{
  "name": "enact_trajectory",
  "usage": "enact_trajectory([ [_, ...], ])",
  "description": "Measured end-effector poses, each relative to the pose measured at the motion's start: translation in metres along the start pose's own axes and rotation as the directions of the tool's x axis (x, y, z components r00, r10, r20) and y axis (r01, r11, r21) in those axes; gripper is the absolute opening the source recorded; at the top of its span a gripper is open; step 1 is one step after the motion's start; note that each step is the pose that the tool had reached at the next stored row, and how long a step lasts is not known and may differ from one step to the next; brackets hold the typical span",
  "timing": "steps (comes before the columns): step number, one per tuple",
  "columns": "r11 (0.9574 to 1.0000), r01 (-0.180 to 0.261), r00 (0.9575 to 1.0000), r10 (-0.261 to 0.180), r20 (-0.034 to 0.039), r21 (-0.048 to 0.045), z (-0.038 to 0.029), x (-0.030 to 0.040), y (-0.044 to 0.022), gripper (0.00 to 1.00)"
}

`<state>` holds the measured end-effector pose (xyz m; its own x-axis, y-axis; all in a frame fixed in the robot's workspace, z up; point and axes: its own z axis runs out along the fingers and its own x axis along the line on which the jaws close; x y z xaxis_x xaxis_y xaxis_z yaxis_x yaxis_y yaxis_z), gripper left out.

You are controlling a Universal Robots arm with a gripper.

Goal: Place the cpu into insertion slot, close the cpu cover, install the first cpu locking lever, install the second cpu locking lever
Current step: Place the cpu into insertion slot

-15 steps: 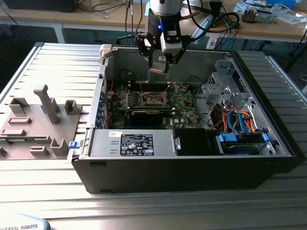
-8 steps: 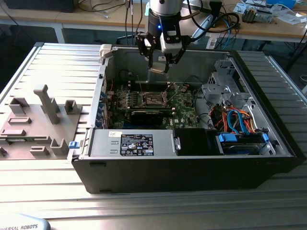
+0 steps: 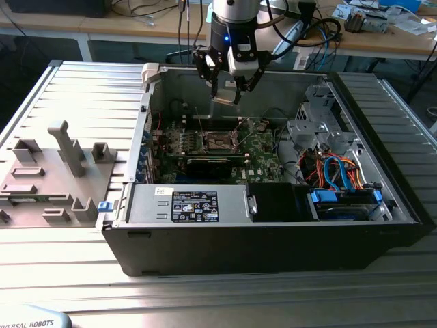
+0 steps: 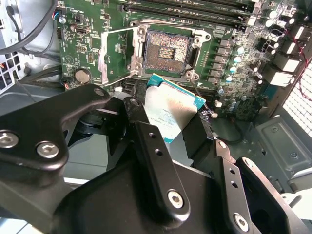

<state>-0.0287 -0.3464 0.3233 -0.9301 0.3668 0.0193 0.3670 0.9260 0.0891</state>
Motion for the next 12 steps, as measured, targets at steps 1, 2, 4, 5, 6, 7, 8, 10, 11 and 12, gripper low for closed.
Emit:
enact_trajectory([
  [1, 1.0000, -0.001, 1.0000, 0.001, 0.0000, 0.0000, 0.0000, 0.0000, 0.0000, 0.54],
  [2, 1.0000, -0.002, 1.0000, 0.002, 0.0002, -0.0001, 0.0000, 0.0000, 0.0000, 0.54],
  [4, 1.0000, -0.004, 1.0000, 0.004, 0.0003, -0.0001, 0.0001, 0.0000, 0.0000, 0.54],
  [5, 1.0000, -0.005, 1.0000, 0.005, 0.0004, -0.0001, 0.0001, 0.0000, 0.0000, 0.54],
  [6, 1.0000, -0.006, 1.0000, 0.006, 0.0005, -0.0002, 0.0001, 0.0000, 0.0000, 0.54],
  [7, 1.0000, -0.007, 1.0000, 0.007, 0.0007, -0.0002, 0.0001, 0.0000, 0.0000, 0.54],
  [8, 1.0000, -0.008, 1.0000, 0.008, 0.0007, -0.0001, 0.0001, 0.0000, 0.0000, 0.54],
  [10, 0.9999, -0.010, 0.9999, 0.010, 0.0009, -0.0002, 0.0002, 0.0000, 0.0000, 0.54],
  [11, 0.9999, -0.011, 0.9999, 0.011, 0.0010, -0.0002, 0.0002, 0.0000, 0.0000, 0.54],
  [12, 0.9999, -0.012, 0.9999, 0.012, 0.0011, -0.0003, 0.0002, 0.0000, 0.0000, 0.54],
])
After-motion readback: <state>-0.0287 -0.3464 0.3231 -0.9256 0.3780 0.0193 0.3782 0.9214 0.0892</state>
